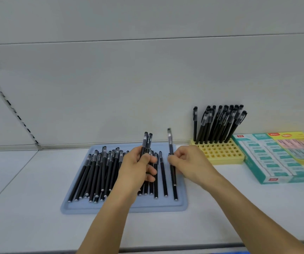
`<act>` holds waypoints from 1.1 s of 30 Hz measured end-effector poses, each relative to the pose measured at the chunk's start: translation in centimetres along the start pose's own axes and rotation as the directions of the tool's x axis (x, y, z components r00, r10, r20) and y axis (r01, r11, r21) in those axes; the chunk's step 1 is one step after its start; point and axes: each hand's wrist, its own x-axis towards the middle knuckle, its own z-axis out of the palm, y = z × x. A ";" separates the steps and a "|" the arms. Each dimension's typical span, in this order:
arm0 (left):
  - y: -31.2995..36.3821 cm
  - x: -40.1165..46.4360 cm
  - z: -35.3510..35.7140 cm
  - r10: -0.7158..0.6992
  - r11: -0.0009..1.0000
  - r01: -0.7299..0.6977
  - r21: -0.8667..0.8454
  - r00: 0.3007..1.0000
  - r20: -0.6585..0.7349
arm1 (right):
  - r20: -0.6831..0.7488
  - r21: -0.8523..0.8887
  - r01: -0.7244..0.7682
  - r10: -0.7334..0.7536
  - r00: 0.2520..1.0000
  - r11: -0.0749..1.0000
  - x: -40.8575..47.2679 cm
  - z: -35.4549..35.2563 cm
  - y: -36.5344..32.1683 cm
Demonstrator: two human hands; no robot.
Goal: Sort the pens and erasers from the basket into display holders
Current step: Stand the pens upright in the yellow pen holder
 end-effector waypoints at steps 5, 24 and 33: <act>0.5 -0.4 1.8 0.012 0.998 -0.010 -0.068 0.999 0.040 | -0.297 0.075 0.101 -0.074 0.952 0.992 -0.7 -6.4 2.7; 0.9 -1.6 6.3 0.019 0.984 0.001 -0.176 0.993 0.113 | -0.396 -0.329 -0.120 -0.021 0.918 0.937 5.5 -14.4 10.4; 0.9 -1.7 6.5 0.031 0.974 0.001 -0.224 0.990 0.136 | -0.509 -0.151 -0.161 0.063 0.859 0.975 3.0 -12.4 9.0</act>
